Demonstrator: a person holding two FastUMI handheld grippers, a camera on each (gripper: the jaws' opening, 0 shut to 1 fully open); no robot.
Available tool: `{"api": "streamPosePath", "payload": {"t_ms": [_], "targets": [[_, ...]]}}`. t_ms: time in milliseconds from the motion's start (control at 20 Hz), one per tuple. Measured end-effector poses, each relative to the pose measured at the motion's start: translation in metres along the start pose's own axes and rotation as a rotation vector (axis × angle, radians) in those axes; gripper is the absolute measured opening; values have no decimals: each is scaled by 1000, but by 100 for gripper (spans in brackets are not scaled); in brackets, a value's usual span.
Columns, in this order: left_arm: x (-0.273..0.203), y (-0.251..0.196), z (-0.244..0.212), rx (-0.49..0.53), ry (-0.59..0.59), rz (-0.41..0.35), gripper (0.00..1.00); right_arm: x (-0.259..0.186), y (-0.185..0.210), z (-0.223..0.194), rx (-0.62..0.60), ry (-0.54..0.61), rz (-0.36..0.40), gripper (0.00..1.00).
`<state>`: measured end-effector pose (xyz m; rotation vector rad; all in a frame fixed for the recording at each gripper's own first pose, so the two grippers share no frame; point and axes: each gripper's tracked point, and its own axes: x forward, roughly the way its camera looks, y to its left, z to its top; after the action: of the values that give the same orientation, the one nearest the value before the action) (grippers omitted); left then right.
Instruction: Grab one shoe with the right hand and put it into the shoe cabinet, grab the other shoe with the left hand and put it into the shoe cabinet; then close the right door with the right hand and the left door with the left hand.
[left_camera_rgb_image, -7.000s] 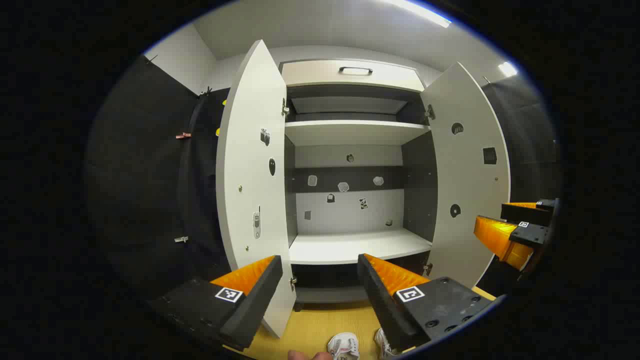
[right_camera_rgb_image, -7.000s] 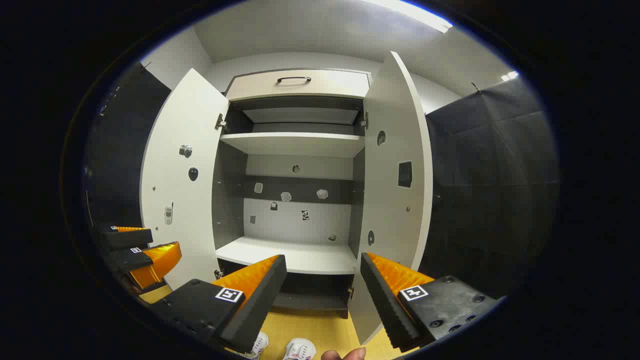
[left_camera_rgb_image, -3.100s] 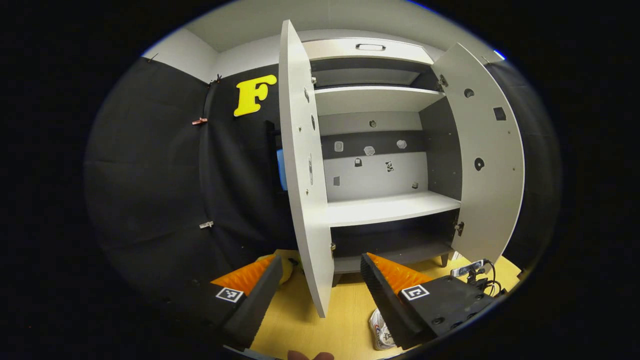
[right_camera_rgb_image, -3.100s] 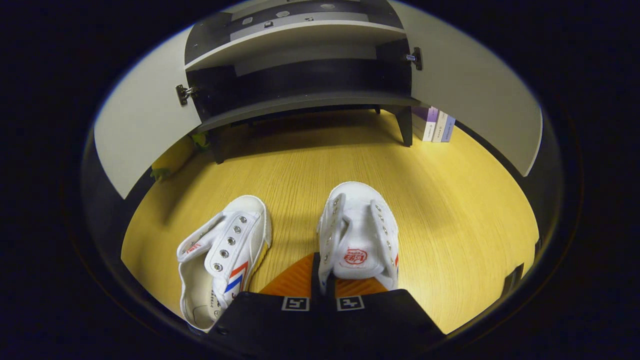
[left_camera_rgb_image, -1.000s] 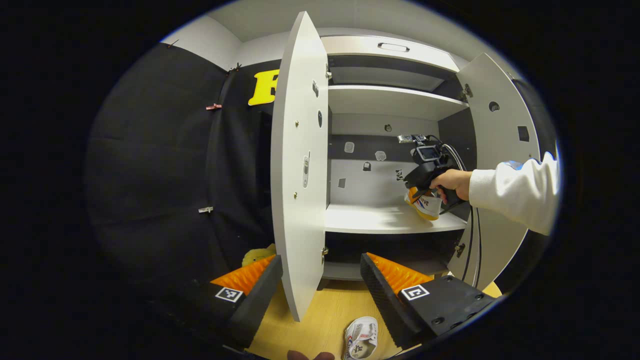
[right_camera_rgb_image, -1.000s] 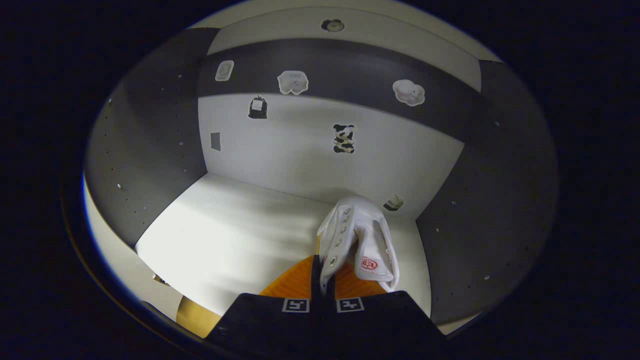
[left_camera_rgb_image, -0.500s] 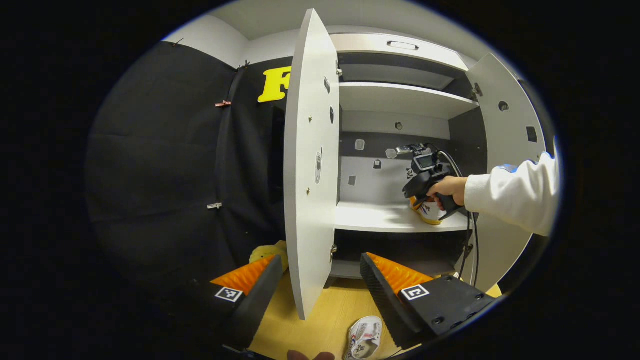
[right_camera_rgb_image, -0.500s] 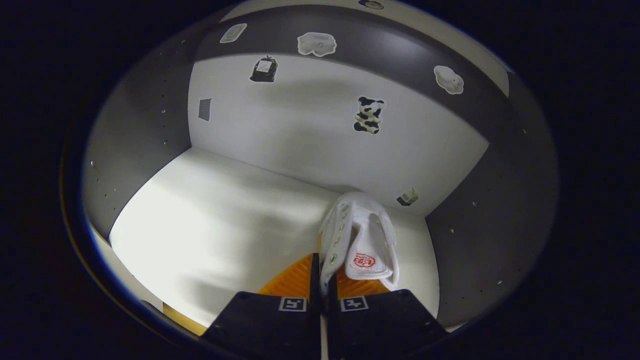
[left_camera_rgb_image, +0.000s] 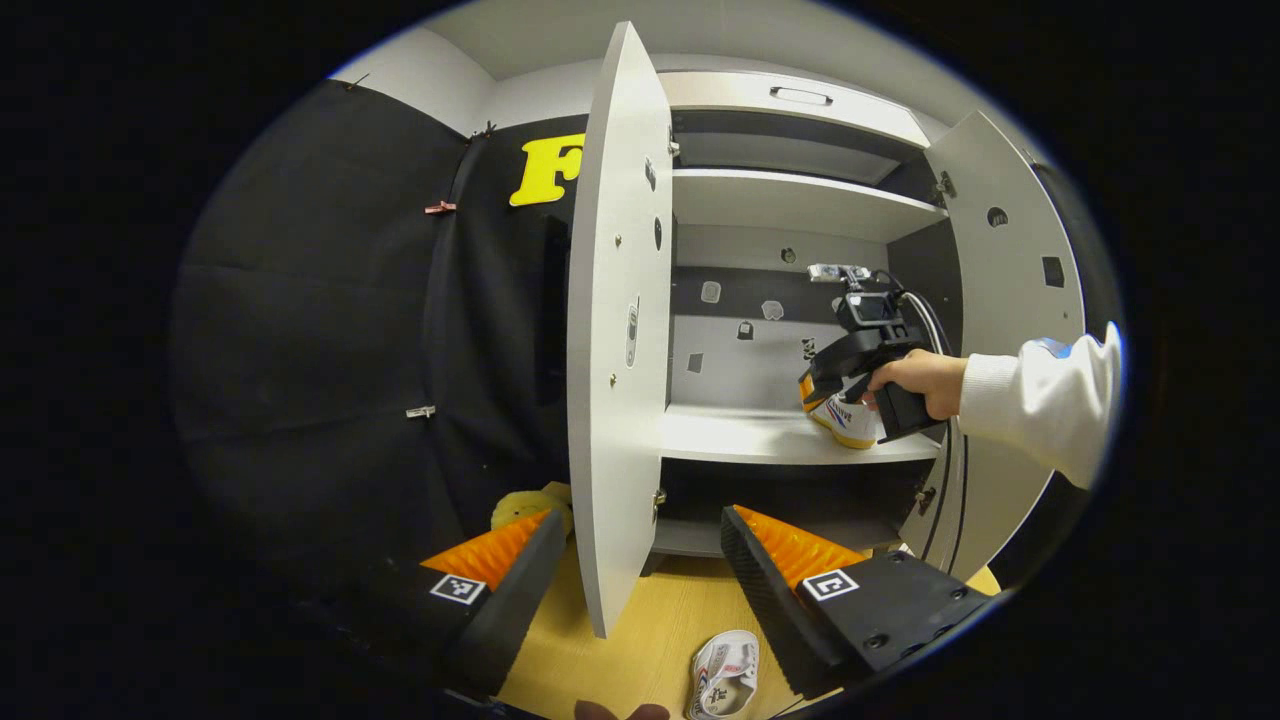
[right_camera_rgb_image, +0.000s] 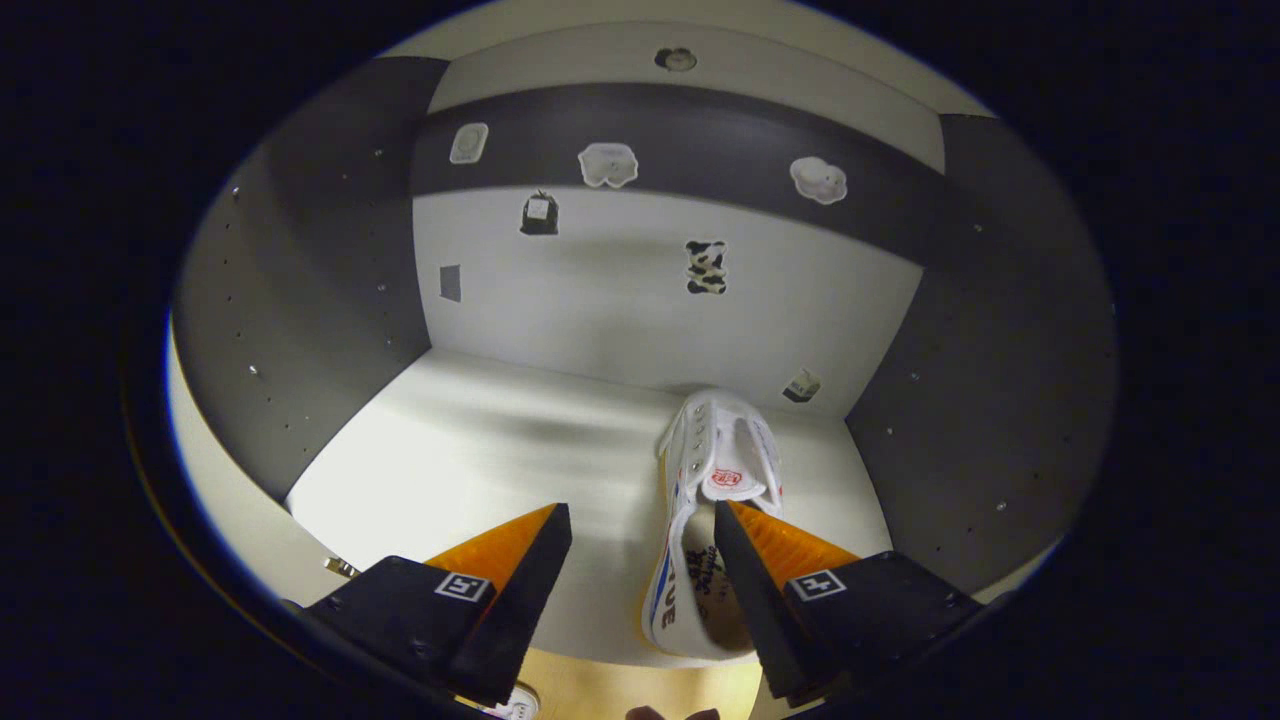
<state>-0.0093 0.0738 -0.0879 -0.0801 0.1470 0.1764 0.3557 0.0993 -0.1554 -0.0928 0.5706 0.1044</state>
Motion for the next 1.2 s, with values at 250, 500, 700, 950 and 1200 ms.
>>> {"api": "streamPosePath", "payload": {"t_ms": [250,500,700,950,1200], "targets": [[-3,-3,-5,-2,0,-19,99,-76,2,22,102,-209,36,98],[-1,-10,-32,17,11,-63,99,-178,-2,19,86,-396,56,98],[0,-20,-87,26,72,-120,98,-251,-5,3,77,-471,78,98],[-4,-44,-166,-16,166,-230,95,-313,-14,-15,84,-511,103,98],[-10,-59,-252,55,299,-295,92,-356,-30,-15,46,-563,91,98]]}}
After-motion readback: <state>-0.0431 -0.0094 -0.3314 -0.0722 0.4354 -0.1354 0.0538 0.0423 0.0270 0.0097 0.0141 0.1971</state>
